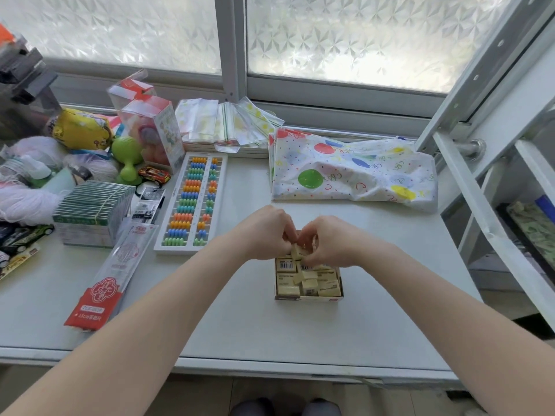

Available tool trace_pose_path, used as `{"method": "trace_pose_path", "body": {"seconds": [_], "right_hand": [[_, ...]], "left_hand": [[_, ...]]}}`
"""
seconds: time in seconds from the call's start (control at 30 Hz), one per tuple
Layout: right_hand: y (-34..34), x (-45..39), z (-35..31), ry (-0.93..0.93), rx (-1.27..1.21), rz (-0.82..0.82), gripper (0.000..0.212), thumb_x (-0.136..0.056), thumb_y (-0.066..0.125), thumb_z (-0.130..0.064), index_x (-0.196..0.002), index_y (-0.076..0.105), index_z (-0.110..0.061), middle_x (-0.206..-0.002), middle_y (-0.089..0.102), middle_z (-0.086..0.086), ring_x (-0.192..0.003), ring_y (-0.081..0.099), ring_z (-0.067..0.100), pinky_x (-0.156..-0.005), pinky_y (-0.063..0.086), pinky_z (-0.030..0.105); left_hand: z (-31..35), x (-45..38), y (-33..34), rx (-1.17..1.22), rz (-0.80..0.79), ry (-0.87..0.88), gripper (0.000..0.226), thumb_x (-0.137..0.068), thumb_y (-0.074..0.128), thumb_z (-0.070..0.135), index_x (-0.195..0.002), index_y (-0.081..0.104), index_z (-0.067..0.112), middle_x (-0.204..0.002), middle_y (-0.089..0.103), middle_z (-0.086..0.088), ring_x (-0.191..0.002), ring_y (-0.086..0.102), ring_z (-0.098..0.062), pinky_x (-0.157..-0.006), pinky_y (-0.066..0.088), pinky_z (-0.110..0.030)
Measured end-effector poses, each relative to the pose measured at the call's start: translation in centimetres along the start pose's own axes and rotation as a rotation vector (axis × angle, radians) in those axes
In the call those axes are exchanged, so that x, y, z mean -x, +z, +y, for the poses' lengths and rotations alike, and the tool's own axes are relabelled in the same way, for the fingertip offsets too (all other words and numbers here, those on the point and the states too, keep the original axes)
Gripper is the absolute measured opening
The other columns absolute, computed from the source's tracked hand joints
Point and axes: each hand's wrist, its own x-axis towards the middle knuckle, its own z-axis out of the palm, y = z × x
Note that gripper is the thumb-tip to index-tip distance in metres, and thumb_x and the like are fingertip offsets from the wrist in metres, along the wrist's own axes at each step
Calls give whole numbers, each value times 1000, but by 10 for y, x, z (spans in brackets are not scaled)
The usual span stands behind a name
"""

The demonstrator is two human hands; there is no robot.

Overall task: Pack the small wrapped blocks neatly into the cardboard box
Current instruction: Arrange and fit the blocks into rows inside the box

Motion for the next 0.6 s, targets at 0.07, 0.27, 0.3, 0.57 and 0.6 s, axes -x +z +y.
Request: {"method": "trace_pose_path", "body": {"seconds": [0.07,0.27,0.3,0.57,0.6], "right_hand": [[8,1,7,-40,-57,92,18,-70,75,-20,-87,71,-17,-79,56,-5,-73,53,14,-62,41,22],[10,17,12,-266,-75,424,21,-70,75,-21,-90,69,-16,-81,68,-4,-72,59,8,-71,50,25],[10,21,10,-316,-82,453,19,-72,75,-19,-90,69,-15,-80,67,-5,-69,57,4,-69,50,23],[3,10,16,-173,-31,246,19,-73,78,-24,-87,73,-14,-86,63,-2,-77,58,13,-75,49,28],[3,7,16,-129,-15,201,21,-73,78,-25,-89,74,-14,-87,62,-2,-80,58,14,-76,49,27]], "left_hand": [[0,5,-1,39,-23,16,21,-72,62,19,-85,76,10,-92,71,-5,-82,64,-21,-75,55,-39],[0,27,7,216,246,92,26,-77,74,18,-103,73,14,-90,73,-2,-82,68,-12,-81,56,-29],[-2,29,7,274,267,85,25,-77,74,14,-102,73,14,-90,74,-2,-81,68,-10,-81,56,-27],[-1,32,12,141,189,-63,30,-80,72,22,-109,68,15,-104,69,1,-96,61,-10,-91,48,-23],[-1,31,13,105,176,-65,28,-81,70,22,-108,69,15,-105,69,1,-98,60,-12,-91,48,-25]]}}
